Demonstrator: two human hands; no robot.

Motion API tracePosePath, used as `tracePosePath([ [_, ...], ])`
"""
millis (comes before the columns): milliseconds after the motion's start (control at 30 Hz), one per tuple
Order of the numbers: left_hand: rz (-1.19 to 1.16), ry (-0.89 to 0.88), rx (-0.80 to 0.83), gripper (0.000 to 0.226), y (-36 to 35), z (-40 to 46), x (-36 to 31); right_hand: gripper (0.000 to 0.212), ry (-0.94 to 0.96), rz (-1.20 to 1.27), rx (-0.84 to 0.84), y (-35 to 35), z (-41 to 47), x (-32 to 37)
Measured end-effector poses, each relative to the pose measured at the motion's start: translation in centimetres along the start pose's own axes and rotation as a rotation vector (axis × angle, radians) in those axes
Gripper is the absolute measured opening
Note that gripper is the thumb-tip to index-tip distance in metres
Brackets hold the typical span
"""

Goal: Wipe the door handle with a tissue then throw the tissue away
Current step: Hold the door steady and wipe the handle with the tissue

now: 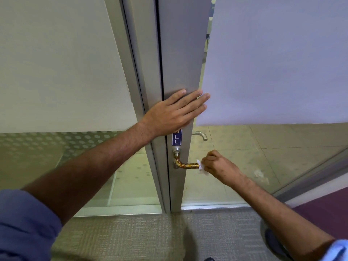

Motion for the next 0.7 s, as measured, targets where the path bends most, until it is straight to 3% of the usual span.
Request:
tracePosePath([
  [67, 0.013, -0.011, 0.006, 0.051, -0.1, -0.1, -0.1, 0.008, -0.105, 0.032, -0.013, -0.3, 0.1, 1.1],
  [233, 0.06, -0.044, 0.066, 0.061, -0.7, -0.1, -0.3, 0.026, -0.293, 0.167, -0.03, -1.0, 2.0, 4.5],
  [400, 0.046, -0.048, 0.092, 0.067, -0.9, -0.1, -0.3, 0.019, -0.353, 0.245, -0.017, -1.1, 4.4, 6.7],
  [500, 0.035, -0.056, 0.11, 0.07, -1.1, -0.1, -0.4, 0.032, -0.378, 0.294, -0.035, -1.0, 5.8, 7.3],
  [700, 0.039, -0.083, 0.154, 0.082, -1.6, 0.0, -0.7, 0.033, -0.426, 0.296, -0.089, -0.4, 7.2, 8.1],
])
Point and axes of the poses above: each hand's wrist, its own z-axis towards the middle knuckle, its own y-axis out of the back of the hand, x = y × z, the point moved 8 cm from there along z, towards the middle knuckle, and after that the axes turned 14 degrees about x, right-handed, at the moved point
